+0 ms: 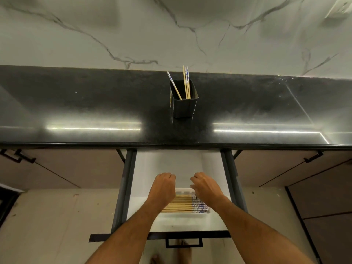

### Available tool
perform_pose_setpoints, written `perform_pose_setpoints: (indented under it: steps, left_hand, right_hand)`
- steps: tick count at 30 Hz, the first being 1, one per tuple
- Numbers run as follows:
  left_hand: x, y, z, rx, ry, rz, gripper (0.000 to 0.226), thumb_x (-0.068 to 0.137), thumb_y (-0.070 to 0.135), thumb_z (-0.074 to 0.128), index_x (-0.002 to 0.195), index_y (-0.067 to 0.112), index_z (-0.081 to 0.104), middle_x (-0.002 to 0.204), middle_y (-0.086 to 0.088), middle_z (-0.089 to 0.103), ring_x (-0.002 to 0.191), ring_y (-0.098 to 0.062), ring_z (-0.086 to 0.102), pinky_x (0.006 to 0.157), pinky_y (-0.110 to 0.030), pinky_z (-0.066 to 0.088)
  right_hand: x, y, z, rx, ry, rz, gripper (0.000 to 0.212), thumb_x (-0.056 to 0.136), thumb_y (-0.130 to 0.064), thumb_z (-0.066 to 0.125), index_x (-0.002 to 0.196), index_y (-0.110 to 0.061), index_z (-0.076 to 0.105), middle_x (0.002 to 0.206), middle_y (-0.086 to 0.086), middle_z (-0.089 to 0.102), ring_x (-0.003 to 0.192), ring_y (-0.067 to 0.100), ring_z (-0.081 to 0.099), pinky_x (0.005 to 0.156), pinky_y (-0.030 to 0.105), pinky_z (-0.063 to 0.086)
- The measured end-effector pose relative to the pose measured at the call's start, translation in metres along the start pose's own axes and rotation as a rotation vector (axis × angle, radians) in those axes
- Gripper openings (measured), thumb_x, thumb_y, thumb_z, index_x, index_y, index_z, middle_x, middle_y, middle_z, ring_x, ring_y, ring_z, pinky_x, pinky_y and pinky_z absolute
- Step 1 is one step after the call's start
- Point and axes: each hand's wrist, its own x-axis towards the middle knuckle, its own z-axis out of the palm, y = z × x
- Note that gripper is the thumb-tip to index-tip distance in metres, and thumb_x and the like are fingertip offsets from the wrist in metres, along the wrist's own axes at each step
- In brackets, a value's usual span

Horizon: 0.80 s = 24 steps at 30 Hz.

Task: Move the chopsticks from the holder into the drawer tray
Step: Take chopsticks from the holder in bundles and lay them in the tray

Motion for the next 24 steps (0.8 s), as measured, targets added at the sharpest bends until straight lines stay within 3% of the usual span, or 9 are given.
perform_pose_setpoints:
  steps: [4, 7, 12, 16, 24]
  left_hand:
    - [0.016, 0.003, -0.027, 0.007, 0.136, 0.026, 0.024, 0.098, 0.023, 0.056, 0.117, 0.016, 0.068, 0.114, -0.003, 0.072, 0.105, -0.017, 0.066, 0.104, -0.029, 0.047]
    - [0.032, 0.006, -0.055, 0.008, 0.254, 0.056, 0.026, 0.098, 0.026, 0.053, 0.117, 0.015, 0.066, 0.112, -0.003, 0.070, 0.105, -0.017, 0.064, 0.105, -0.030, 0.046]
    - [0.062, 0.015, -0.113, 0.058, 0.354, 0.109, 0.043, 0.101, 0.033, 0.047, 0.137, 0.012, 0.057, 0.133, -0.006, 0.064, 0.128, -0.021, 0.058, 0.120, -0.038, 0.033]
    - [0.089, 0.019, -0.155, 0.075, 0.412, 0.112, 0.047, 0.103, 0.037, 0.044, 0.143, 0.014, 0.052, 0.140, -0.003, 0.060, 0.133, -0.018, 0.052, 0.123, -0.037, 0.029]
    - [0.166, 0.028, -0.219, 0.092, 0.532, 0.111, 0.035, 0.097, 0.032, 0.052, 0.127, 0.018, 0.062, 0.124, 0.002, 0.067, 0.119, -0.014, 0.059, 0.119, -0.036, 0.036]
  right_hand:
    - [0.014, 0.004, -0.031, -0.029, 0.112, 0.037, 0.031, 0.100, -0.033, 0.061, 0.126, -0.016, 0.061, 0.122, 0.004, 0.064, 0.104, 0.017, 0.061, 0.093, 0.027, 0.052]
    - [0.025, 0.003, -0.061, -0.080, 0.206, 0.061, 0.043, 0.098, -0.037, 0.061, 0.134, -0.013, 0.056, 0.128, 0.007, 0.062, 0.115, 0.021, 0.060, 0.101, 0.033, 0.050]
    - [0.047, -0.003, -0.124, -0.132, 0.306, 0.108, 0.063, 0.102, -0.043, 0.052, 0.153, -0.008, 0.036, 0.153, 0.012, 0.044, 0.142, 0.027, 0.042, 0.117, 0.042, 0.037]
    - [0.067, -0.003, -0.172, -0.129, 0.401, 0.096, 0.063, 0.101, -0.043, 0.055, 0.151, -0.009, 0.038, 0.150, 0.010, 0.047, 0.140, 0.025, 0.044, 0.116, 0.039, 0.038]
    - [0.132, 0.016, -0.248, -0.142, 0.561, 0.026, 0.057, 0.094, -0.039, 0.066, 0.140, -0.009, 0.049, 0.136, 0.006, 0.057, 0.126, 0.021, 0.054, 0.108, 0.036, 0.047]
